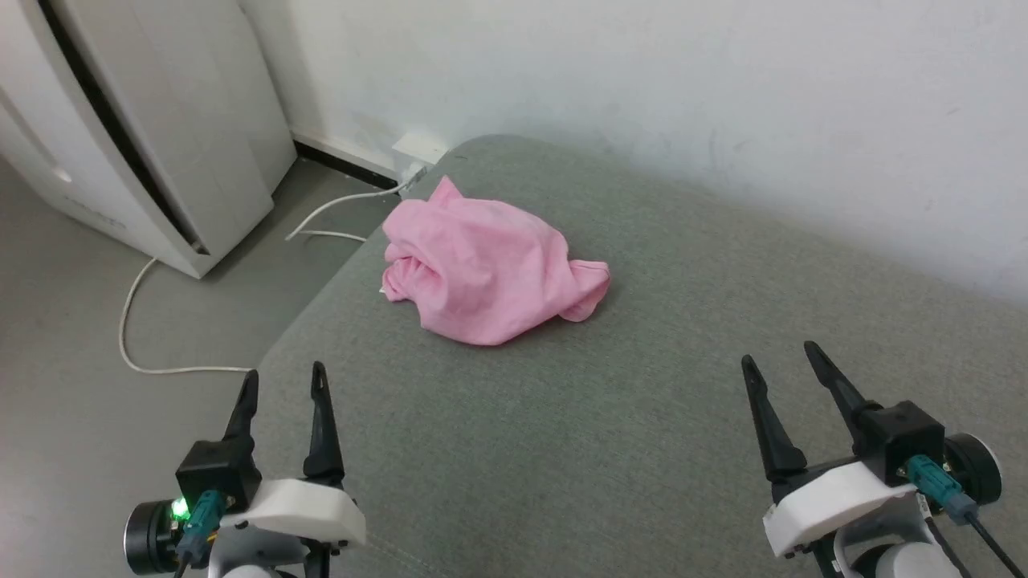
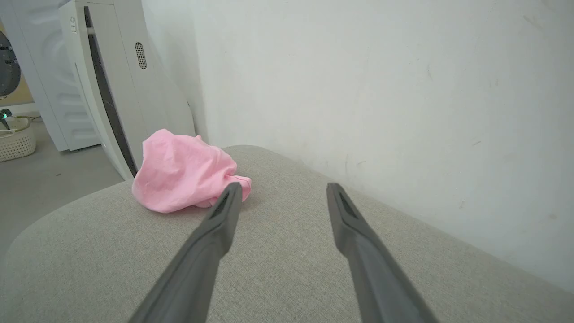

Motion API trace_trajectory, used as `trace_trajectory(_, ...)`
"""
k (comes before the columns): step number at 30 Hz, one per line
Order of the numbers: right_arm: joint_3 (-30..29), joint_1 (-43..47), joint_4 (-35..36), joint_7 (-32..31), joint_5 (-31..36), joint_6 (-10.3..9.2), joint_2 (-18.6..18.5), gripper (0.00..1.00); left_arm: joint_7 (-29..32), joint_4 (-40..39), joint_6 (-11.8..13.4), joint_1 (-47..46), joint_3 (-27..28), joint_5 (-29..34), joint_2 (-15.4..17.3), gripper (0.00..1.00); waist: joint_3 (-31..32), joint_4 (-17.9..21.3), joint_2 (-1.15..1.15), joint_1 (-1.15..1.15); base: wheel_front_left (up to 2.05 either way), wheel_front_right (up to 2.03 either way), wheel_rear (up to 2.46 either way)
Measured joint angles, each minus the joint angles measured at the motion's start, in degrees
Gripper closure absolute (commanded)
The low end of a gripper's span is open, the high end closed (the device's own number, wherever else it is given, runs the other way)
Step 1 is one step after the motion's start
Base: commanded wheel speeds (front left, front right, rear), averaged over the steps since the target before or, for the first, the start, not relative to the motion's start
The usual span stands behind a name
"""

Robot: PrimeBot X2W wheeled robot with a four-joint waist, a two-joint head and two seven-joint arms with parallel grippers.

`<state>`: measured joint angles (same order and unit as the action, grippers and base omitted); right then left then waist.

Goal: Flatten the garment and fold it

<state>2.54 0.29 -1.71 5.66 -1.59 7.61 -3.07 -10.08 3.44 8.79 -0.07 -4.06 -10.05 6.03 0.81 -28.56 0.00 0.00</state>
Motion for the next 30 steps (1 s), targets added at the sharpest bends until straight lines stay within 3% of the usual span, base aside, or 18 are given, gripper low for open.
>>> trace_trajectory(10,0.23,-0.07,-0.19,0.31,-0.45,0.0,0.01,0.0,-1.12,0.3,1.41,0.0,-0.66,-1.1,0.49,0.0,-0.31,-2.65,0.0,0.0,0.0,0.0,0.0)
trace_trajectory(18,0.8,-1.36,0.43,0.04,-0.31,0.0,0.04,0.0,0.48,0.12,0.21,-1.58,-1.79,-4.09,1.94,0.0,-2.42,-3.05,0.0,0.0,0.0,0.0,0.0)
trace_trajectory(30,1.16,-8.44,6.06,-2.1,3.24,-0.01,0.03,0.0,15.49,2.67,-4.27,-25.66,-0.43,-14.62,5.22,0.0,-13.74,0.25,0.0,0.01,0.0,0.0,0.0)
